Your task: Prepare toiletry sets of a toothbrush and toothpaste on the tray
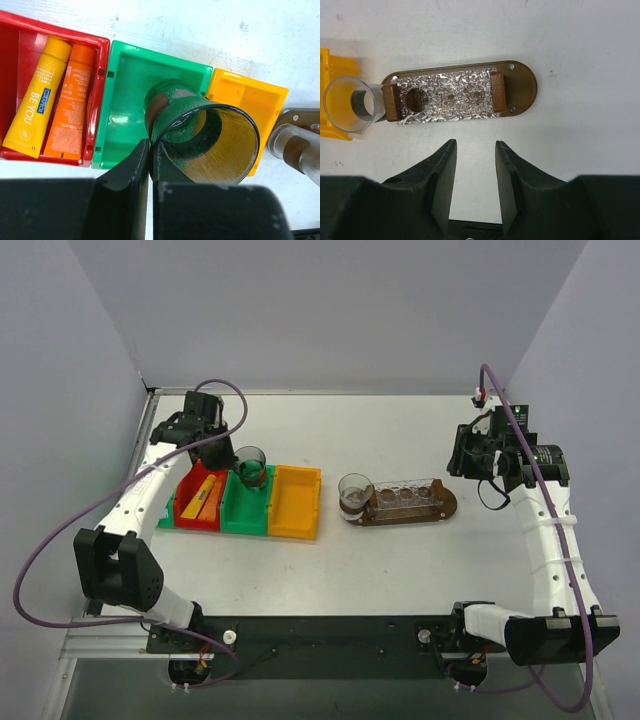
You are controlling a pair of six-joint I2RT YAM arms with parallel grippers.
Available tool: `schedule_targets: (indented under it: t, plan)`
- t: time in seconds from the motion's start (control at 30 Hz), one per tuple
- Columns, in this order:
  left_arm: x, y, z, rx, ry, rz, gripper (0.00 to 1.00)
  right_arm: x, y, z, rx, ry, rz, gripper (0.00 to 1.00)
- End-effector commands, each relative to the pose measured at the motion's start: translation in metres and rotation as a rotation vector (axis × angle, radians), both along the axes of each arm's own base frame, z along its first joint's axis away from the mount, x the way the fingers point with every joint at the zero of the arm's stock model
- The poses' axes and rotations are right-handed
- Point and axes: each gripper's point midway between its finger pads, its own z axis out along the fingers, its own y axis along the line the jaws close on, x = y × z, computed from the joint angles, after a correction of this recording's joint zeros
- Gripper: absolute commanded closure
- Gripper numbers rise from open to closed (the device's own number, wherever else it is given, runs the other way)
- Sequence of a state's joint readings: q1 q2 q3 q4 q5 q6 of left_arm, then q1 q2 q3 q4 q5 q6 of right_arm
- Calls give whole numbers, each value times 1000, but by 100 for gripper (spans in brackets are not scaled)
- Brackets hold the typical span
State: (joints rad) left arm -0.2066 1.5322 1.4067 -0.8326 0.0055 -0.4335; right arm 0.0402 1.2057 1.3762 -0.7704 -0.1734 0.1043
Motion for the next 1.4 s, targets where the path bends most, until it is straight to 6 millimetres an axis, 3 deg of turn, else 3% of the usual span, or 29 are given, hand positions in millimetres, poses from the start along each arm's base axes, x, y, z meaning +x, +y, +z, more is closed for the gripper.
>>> schedule_targets:
  t: [0.0,0.37,0.6,0.8,1.03,1.2,1.37]
  plan:
    - [-4,-3,43,-73,-88,34,100,-5,4,19,23,-38,-1,67]
    - [-37,-2,63,-148,-108,120,100,-6,15,34,81,-60,-37,59]
    - [-53,-21,76,-185,-157,165,100,-5,49,47,146,-75,0,52]
    - [-71,-57,99,-238,-252,213,100,-4,105,52,180,-71,97,53]
    - [-81,-91,106,-269,-289,212,100,-13,182,72,247,-84,259,54]
    - [-84,-115,104,-287,-275,184,100,-25,235,65,307,-25,374,54]
    - [-86,-135,104,-298,-271,150,100,-34,265,51,288,29,455,54]
